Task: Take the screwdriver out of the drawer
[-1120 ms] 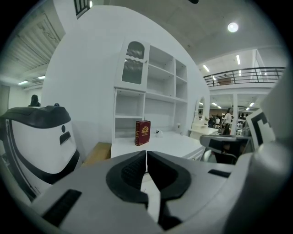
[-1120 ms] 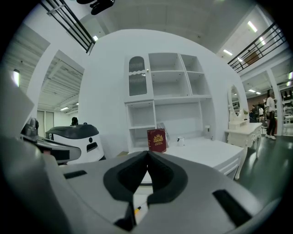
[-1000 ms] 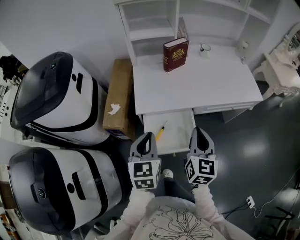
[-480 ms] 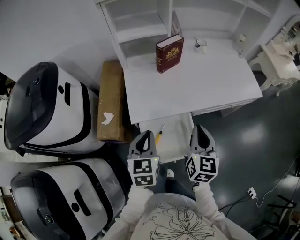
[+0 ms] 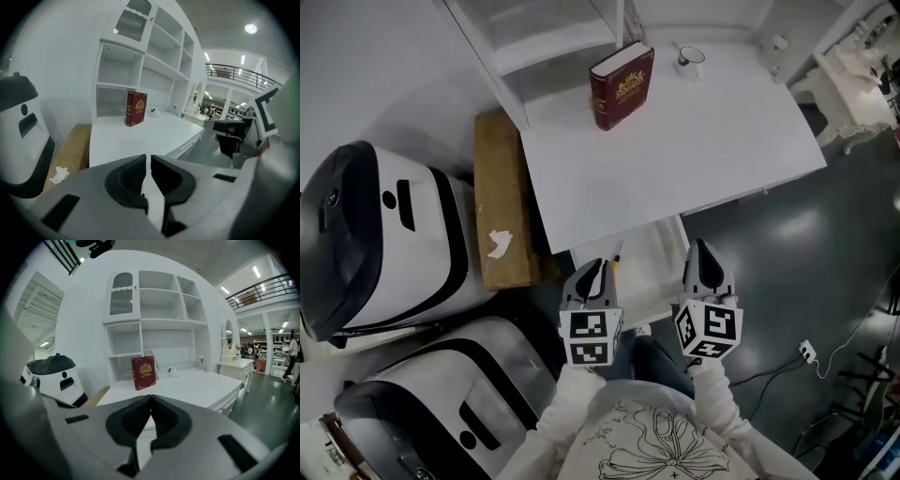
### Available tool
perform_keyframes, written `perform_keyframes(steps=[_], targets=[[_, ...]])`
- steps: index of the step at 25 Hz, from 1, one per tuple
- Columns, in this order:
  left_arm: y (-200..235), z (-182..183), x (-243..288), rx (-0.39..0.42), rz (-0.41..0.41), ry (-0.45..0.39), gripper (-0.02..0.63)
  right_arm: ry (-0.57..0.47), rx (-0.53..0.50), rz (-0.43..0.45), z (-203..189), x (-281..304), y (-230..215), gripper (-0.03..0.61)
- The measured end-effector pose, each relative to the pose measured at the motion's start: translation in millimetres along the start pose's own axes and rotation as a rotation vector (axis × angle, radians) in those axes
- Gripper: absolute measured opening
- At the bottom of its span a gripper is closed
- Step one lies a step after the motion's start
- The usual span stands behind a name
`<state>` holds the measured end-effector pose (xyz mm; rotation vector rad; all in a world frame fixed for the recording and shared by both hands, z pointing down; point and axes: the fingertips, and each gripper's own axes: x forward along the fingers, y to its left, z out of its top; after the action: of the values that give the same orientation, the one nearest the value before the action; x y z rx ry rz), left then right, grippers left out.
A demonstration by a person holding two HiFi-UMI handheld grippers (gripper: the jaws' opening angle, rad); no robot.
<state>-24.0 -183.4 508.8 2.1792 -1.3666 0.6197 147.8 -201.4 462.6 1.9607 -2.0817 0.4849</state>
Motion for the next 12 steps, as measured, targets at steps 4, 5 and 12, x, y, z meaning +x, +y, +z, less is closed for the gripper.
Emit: perform_keyframes(steps=[4,5,12], targets=[[-0.6,-22.4,23.7,-0.010,-0.067,0.085,0.011,0.028,0.014,-0.035,-13.1,10.1,-5.5,0.003],[-0.6,-28.3,29.4,-0.008,-0.078,0.107,0.011,0.035,0.016,-0.042,-16.4,12.7,-7.2,0.003],[1.2,-67.5,67.5,-0.012,-0.133,0.236,0.054,0.075,0.027,-0.099,-36.4,27.4,-21.6,0.003]])
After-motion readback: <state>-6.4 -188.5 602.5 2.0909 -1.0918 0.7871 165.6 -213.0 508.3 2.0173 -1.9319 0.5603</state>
